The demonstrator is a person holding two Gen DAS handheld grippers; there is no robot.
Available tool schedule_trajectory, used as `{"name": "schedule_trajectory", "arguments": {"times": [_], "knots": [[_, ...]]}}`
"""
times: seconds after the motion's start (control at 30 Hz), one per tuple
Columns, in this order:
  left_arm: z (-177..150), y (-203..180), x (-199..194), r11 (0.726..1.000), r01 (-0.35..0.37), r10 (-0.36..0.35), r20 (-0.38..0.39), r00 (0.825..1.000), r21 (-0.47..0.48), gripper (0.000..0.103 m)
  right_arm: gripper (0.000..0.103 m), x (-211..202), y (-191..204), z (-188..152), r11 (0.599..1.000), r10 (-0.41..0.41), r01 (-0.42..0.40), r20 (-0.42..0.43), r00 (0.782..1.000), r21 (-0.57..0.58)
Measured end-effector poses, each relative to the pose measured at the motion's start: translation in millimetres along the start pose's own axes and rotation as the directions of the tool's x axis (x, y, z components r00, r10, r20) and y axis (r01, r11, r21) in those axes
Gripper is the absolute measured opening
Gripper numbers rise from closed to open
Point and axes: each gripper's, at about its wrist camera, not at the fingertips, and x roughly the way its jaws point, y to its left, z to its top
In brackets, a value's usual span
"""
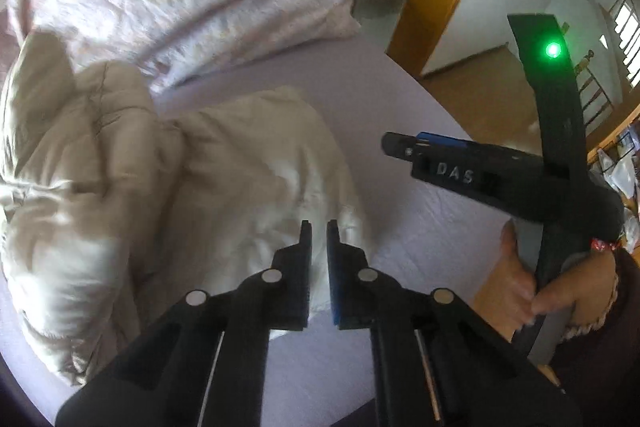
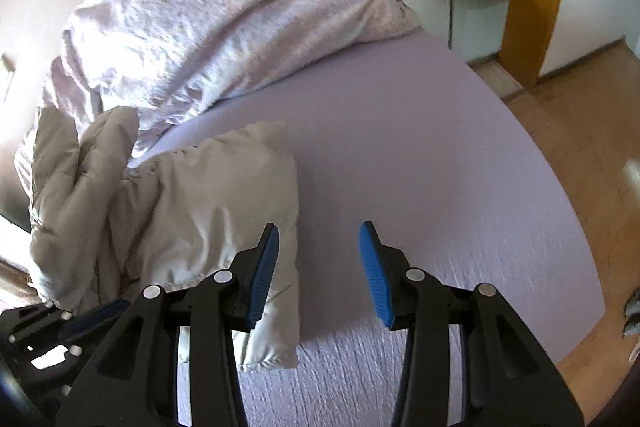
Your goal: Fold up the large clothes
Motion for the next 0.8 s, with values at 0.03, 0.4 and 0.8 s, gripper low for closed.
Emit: {"name": "schedule_trajectory", "arguments": {"times": [0.03,0.4,0.8], "knots": [[0.8,7.3,-10.0,1.0,-0.021,0.021,0.021,1.0,-0.001,0.012,0.044,-1.0,4.3,1.7,1.0,0.012,-0.012,0.002,1.0,-0.01],[-9.3,115.0,-51.9,0.948,-0.231,0.238,0.008,0.971,-0.217,0.052,0.044,22.3,86.2,6.4,0.979,0.119,-0.123,-0.037,0.992,-0.16],[-68.5,198.6,-80.6,0.837,-0.378,0.373,-0.092,0.923,-0.396,0.067,0.044,50.7,151.0,-10.4,0.951,0.16,-0.184,-0.112,0.981,-0.249]]}}
